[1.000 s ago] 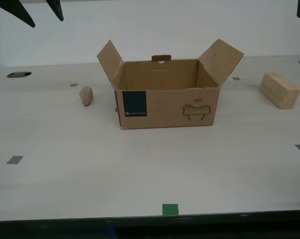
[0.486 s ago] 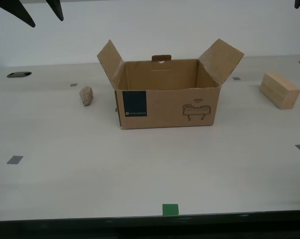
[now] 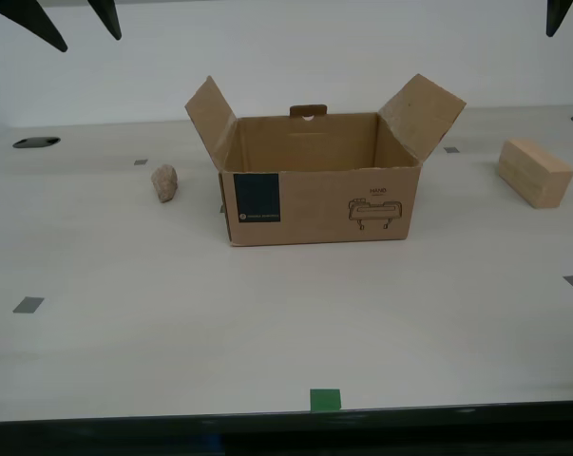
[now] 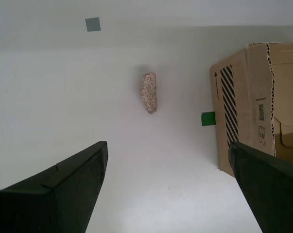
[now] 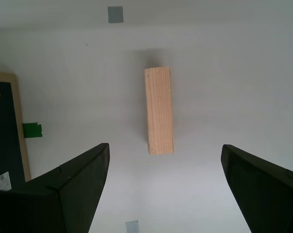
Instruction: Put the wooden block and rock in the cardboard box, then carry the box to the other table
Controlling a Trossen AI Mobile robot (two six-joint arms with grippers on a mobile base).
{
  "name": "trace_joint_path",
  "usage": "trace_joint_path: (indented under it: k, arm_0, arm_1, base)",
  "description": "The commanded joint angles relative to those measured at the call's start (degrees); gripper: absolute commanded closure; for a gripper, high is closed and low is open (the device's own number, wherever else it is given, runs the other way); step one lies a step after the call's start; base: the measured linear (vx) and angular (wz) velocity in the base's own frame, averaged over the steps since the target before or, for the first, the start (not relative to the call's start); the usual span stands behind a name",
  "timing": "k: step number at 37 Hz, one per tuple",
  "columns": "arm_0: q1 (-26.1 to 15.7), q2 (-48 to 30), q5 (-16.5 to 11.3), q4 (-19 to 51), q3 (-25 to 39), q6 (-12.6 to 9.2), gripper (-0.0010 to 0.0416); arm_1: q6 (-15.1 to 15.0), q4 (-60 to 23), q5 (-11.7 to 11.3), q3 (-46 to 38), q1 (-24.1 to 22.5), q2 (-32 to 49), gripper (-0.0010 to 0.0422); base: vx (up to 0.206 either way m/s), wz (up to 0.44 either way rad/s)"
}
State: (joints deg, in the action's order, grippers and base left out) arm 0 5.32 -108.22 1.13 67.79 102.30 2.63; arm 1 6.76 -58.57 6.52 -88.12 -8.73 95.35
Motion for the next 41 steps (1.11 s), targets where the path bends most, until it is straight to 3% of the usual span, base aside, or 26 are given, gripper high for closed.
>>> trace_joint_path:
  k: [1,41]
  arm_0:
    - [0.26,-1.4,0.26,-0.2,0.04,0.66,0.0087]
    - [1.75,-10.56,0.13,-4.52,0.0,0.92,0.0062]
  arm_1:
    - [-0.07,-0.13,-0.04,0.04,-0.02,-0.02,0.0074]
    - [0.31,0.0,-0.07,0.11,-0.02,0.0,0.0073]
  base:
    - [0.0,0.0]
    - [0.0,0.0]
